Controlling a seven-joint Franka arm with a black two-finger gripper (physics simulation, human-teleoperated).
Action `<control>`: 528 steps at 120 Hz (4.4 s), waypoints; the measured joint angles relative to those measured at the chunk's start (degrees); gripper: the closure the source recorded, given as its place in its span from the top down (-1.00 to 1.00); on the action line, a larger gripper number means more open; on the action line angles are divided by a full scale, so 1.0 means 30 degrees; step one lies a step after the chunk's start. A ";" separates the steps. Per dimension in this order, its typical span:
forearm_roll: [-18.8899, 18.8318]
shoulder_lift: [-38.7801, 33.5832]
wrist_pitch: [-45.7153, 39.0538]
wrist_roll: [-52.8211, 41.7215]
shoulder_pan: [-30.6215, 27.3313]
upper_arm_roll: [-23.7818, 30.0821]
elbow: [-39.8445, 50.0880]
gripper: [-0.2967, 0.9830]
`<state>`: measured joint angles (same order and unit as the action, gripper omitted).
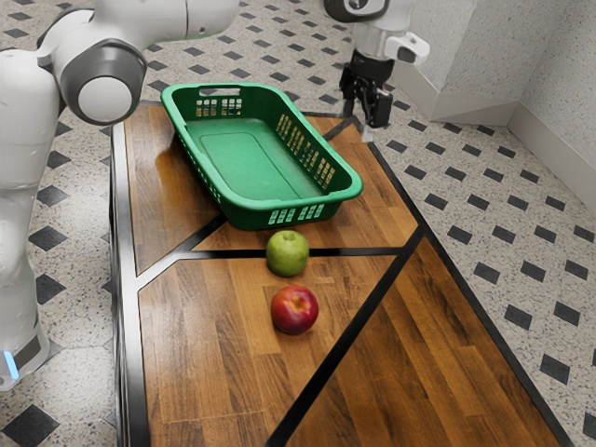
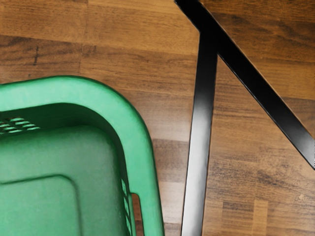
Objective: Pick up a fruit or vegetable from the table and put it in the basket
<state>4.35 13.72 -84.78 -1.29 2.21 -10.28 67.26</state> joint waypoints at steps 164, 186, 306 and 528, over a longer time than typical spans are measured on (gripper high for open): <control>0.3332 -1.3300 -0.6098 -1.3686 0.2417 0.7981 2.0387 0.54; 0.3681 -1.3745 -0.6102 -1.4597 0.1837 0.7362 2.0761 0.54; 0.3739 -1.1723 -0.7675 -1.6792 0.2357 0.6504 2.0862 0.54; 0.3707 -0.6423 -1.2305 -1.7900 0.2379 0.6080 1.9880 0.09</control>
<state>15.47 -5.55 -121.69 -54.99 9.35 7.96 126.90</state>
